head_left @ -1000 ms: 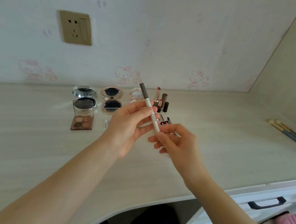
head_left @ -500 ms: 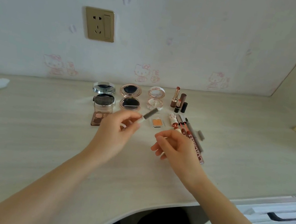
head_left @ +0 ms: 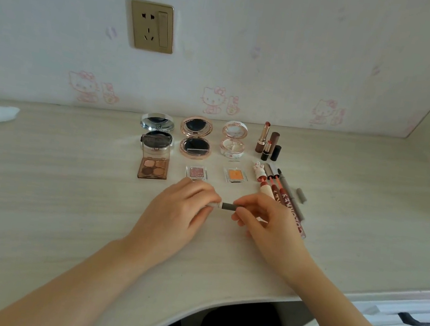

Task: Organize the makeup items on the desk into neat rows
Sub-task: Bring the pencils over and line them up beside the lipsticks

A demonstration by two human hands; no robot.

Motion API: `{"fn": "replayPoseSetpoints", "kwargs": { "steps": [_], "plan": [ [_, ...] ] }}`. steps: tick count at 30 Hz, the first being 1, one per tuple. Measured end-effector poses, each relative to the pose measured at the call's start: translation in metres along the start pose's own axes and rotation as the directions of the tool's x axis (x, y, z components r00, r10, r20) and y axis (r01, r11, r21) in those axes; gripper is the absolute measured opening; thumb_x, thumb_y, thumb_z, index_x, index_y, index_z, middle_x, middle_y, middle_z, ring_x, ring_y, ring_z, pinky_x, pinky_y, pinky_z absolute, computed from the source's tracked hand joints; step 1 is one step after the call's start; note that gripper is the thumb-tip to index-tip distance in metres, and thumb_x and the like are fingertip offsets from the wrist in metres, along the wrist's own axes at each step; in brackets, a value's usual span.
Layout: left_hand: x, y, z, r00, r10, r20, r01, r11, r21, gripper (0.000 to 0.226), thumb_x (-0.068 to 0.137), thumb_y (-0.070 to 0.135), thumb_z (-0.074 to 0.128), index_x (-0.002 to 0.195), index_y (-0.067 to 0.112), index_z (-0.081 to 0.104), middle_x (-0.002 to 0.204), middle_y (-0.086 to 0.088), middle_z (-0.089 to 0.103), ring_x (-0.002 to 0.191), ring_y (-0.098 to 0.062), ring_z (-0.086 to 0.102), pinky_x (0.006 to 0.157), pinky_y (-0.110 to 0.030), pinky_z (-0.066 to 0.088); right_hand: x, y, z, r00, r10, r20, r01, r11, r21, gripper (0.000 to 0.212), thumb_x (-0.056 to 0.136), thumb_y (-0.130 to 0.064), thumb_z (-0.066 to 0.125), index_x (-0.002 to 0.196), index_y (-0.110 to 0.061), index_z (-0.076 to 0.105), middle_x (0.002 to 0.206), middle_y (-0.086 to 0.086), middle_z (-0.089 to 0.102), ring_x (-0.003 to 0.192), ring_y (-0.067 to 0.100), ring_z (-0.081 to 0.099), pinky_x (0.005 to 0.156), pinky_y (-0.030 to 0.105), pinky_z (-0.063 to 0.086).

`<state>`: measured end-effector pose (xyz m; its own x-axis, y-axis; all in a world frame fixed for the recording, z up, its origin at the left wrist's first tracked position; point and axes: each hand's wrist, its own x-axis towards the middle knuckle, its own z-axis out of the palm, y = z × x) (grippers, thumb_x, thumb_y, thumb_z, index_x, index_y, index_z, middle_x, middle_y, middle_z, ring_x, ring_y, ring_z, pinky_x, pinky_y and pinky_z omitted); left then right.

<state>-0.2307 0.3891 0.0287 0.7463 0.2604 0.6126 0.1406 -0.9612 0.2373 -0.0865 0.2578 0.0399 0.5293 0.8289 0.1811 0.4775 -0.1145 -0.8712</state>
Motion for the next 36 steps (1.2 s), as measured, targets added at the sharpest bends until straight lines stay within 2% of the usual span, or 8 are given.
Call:
{"fn": "replayPoseSetpoints", "kwargs": {
  "steps": [5, 10, 12, 14, 20, 24, 27, 36],
  "plan": [
    [0.001, 0.005, 0.0, 0.999, 0.039, 0.038, -0.043, 0.993, 0.112, 0.023, 0.091, 0.034, 0.053, 0.095, 0.016, 0.066, 0.082, 0.008, 0.062, 0.079, -0.017, 0.055, 0.064, -0.031, 0.047, -0.001, 0.002, 0.0, 0.99, -0.118, 0.076, 0.129, 0.978, -0.166, 0.019, 0.092, -0.014, 0.057, 0.107, -0.024, 0.065, 0.092, -0.014, 0.066, 0.091, -0.001, 0.059, 0.074, 0.01, 0.046],
    [-0.001, 0.004, 0.001, 1.0, 0.016, -0.005, -0.015, 0.989, 0.145, 0.032, 0.091, 0.042, 0.048, 0.079, 0.017, 0.064, 0.067, 0.007, 0.057, 0.066, -0.013, 0.056, 0.044, -0.031, 0.044, -0.001, 0.013, 0.008, 0.941, -0.333, 0.062, 0.337, 0.901, -0.272, 0.021, 0.092, -0.014, 0.059, 0.11, -0.017, 0.07, 0.09, -0.005, 0.061, 0.08, 0.0, 0.054, 0.074, 0.008, 0.04],
    [-0.001, 0.005, 0.002, 1.0, 0.0, -0.015, 0.002, 0.986, 0.166, 0.035, 0.09, 0.045, 0.047, 0.074, 0.018, 0.062, 0.063, 0.009, 0.056, 0.062, -0.012, 0.056, 0.039, -0.029, 0.041, -0.001, 0.016, 0.01, 0.92, -0.39, 0.028, 0.381, 0.878, -0.291, 0.022, 0.092, -0.018, 0.057, 0.109, -0.016, 0.07, 0.089, -0.004, 0.06, 0.08, 0.002, 0.054, 0.075, 0.013, 0.041],
    [0.001, 0.005, 0.003, 1.0, -0.016, -0.012, 0.018, 0.983, 0.182, 0.037, 0.089, 0.049, 0.045, 0.071, 0.02, 0.06, 0.06, 0.008, 0.055, 0.059, -0.012, 0.055, 0.037, -0.028, 0.039, -0.002, 0.017, 0.011, 0.902, -0.431, 0.003, 0.408, 0.852, -0.328, 0.025, 0.093, -0.024, 0.054, 0.109, -0.016, 0.071, 0.089, -0.003, 0.06, 0.081, 0.014, 0.056, 0.078, 0.023, 0.043],
    [0.001, 0.006, 0.003, 1.0, -0.001, 0.017, -0.002, 0.981, 0.195, 0.039, 0.094, 0.054, 0.037, 0.072, 0.024, 0.047, 0.052, 0.006, 0.05, 0.043, -0.016, 0.049, 0.033, -0.027, 0.035, -0.005, 0.017, 0.011, 0.859, -0.508, -0.056, 0.446, 0.799, -0.402, 0.03, 0.095, -0.03, 0.05, 0.108, -0.014, 0.072, 0.085, -0.001, 0.061, 0.079, 0.021, 0.055, 0.093, 0.013, 0.033],
    [0.001, 0.007, 0.004, 0.998, -0.03, 0.048, 0.019, 0.977, 0.214, 0.043, 0.094, 0.059, 0.031, 0.071, 0.024, 0.042, 0.047, 0.005, 0.049, 0.038, -0.02, 0.048, 0.034, -0.027, 0.035, -0.005, 0.02, 0.012, 0.836, -0.543, -0.072, 0.454, 0.761, -0.464, 0.03, 0.095, -0.03, 0.051, 0.107, -0.014, 0.073, 0.087, -0.002, 0.062, 0.083, 0.02, 0.054, 0.086, 0.03, 0.045],
    [0.001, 0.007, 0.004, 0.997, -0.049, 0.065, 0.032, 0.97, 0.24, 0.047, 0.093, 0.062, 0.027, 0.069, 0.024, 0.041, 0.044, 0.005, 0.048, 0.037, -0.019, 0.047, 0.034, -0.026, 0.035, -0.005, 0.02, 0.012, 0.824, -0.563, -0.069, 0.463, 0.738, -0.491, 0.03, 0.095, -0.03, 0.05, 0.106, -0.014, 0.073, 0.088, -0.003, 0.063, 0.084, 0.018, 0.053, 0.077, 0.033, 0.048],
    [0.001, 0.008, -0.001, 0.97, -0.189, 0.152, 0.147, 0.957, 0.249, 0.059, 0.081, 0.077, 0.009, 0.069, 0.027, 0.038, 0.052, 0.007, 0.048, 0.053, -0.02, 0.053, 0.047, -0.028, 0.034, -0.006, 0.023, 0.013, 0.796, -0.602, -0.067, 0.466, 0.679, -0.567, 0.023, 0.092, -0.022, 0.056, 0.105, -0.015, 0.073, 0.089, -0.001, 0.064, 0.085, 0.017, 0.053, 0.079, 0.033, 0.049]
  ]
}}
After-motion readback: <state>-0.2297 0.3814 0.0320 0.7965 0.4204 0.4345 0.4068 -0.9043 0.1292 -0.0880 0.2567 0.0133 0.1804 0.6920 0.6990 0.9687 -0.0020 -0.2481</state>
